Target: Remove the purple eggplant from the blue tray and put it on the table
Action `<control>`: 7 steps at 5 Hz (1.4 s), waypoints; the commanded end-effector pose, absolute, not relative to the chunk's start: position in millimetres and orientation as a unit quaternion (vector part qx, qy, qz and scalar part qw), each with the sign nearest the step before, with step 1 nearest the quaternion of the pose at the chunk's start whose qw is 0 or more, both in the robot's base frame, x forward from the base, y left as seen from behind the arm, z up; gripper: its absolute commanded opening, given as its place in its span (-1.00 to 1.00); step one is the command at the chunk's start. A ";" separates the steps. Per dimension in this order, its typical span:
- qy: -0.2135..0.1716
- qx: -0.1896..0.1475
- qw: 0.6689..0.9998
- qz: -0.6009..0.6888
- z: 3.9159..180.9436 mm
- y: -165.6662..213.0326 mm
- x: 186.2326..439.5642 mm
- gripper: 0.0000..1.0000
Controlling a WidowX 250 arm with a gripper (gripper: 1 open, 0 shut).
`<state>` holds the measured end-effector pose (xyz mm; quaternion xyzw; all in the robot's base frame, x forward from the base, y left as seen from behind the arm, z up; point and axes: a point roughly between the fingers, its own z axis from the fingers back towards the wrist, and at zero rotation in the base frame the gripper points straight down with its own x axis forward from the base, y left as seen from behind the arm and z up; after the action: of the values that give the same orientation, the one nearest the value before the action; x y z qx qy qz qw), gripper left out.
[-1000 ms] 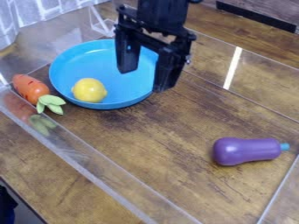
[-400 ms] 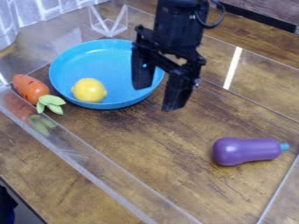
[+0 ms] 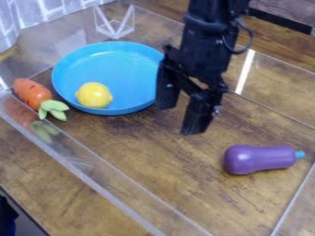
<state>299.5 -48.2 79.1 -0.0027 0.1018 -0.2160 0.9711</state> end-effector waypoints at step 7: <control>0.040 0.006 0.932 -0.360 59.4 -117.5 332.8 1.00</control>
<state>324.9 -107.7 39.7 0.0047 0.0753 -0.3512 0.9333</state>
